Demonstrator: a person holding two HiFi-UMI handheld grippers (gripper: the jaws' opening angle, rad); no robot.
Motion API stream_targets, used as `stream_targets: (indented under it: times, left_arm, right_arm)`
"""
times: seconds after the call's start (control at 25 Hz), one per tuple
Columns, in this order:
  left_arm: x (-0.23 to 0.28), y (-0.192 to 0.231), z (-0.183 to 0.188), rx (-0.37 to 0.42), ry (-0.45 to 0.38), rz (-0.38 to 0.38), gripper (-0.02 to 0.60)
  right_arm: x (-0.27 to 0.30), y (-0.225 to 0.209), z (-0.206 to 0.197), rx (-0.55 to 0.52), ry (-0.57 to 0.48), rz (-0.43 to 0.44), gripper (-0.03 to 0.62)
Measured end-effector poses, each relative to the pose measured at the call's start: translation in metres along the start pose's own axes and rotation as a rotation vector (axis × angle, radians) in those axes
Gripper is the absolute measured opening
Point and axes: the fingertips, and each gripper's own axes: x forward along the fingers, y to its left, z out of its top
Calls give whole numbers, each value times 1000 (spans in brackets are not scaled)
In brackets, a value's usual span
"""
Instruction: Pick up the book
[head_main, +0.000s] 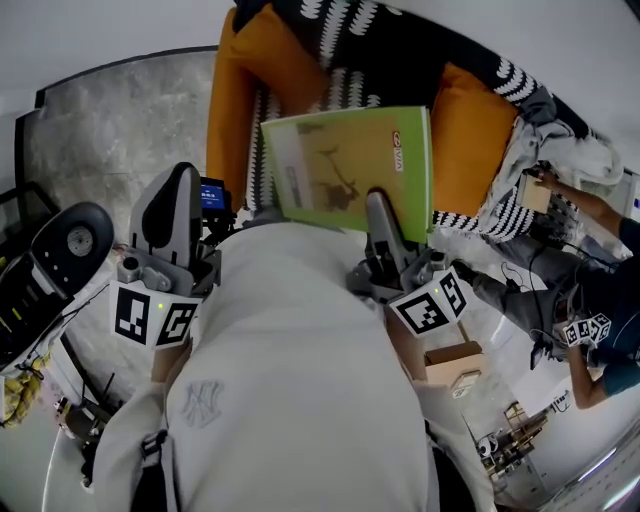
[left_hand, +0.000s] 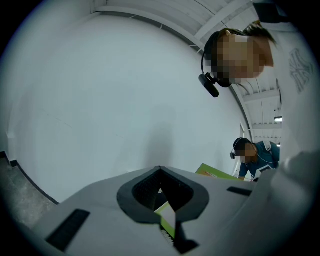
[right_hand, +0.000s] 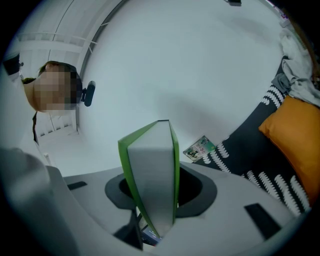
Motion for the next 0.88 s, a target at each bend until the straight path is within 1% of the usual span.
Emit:
stream_targets:
  times: [0.48, 0.88]
  left_arm:
    - [11, 5, -1, -6, 3, -7, 9]
    - [11, 16, 5, 1, -11, 23, 9]
  right_arm:
    - [14, -4, 1, 0, 13, 6, 147]
    - [23, -5, 2, 8, 27, 17, 147]
